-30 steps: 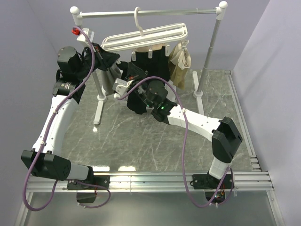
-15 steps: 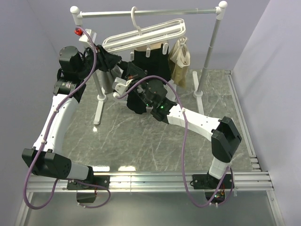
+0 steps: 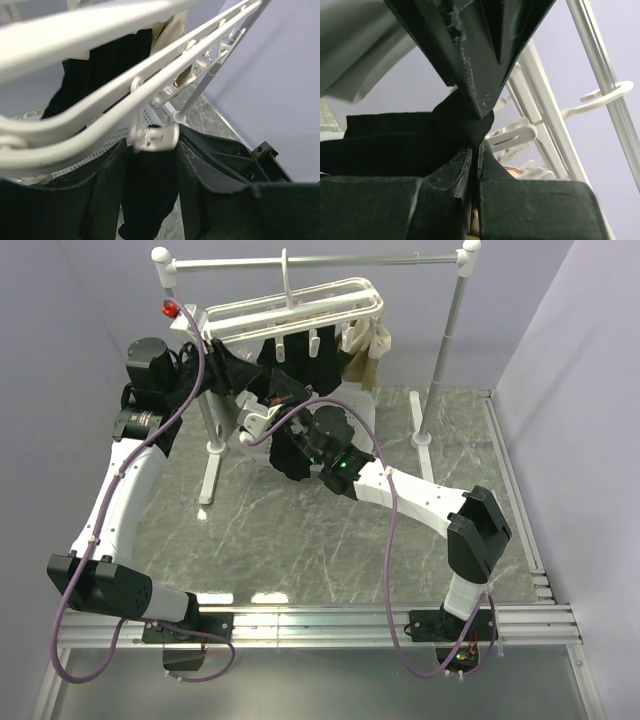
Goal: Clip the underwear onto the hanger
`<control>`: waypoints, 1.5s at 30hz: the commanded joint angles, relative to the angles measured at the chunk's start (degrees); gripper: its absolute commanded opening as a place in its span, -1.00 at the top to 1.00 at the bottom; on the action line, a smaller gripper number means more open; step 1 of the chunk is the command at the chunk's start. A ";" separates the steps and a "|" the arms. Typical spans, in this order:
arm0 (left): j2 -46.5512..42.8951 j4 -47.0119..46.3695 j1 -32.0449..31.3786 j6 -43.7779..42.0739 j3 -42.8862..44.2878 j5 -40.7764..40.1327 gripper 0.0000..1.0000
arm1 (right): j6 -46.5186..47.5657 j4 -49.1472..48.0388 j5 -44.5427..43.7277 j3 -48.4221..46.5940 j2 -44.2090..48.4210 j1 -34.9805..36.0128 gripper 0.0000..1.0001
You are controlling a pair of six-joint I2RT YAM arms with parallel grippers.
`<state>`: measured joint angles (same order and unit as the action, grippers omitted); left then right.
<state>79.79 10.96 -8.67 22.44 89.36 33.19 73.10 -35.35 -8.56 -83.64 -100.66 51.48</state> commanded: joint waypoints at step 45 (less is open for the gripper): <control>-9.11 -12.71 6.91 3.32 -10.86 8.90 -0.51 | -51.47 31.57 21.99 6.55 14.53 -12.97 -0.40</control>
<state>76.03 3.57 -2.02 27.75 81.21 38.24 33.17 -8.67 6.92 -75.07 -88.75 41.74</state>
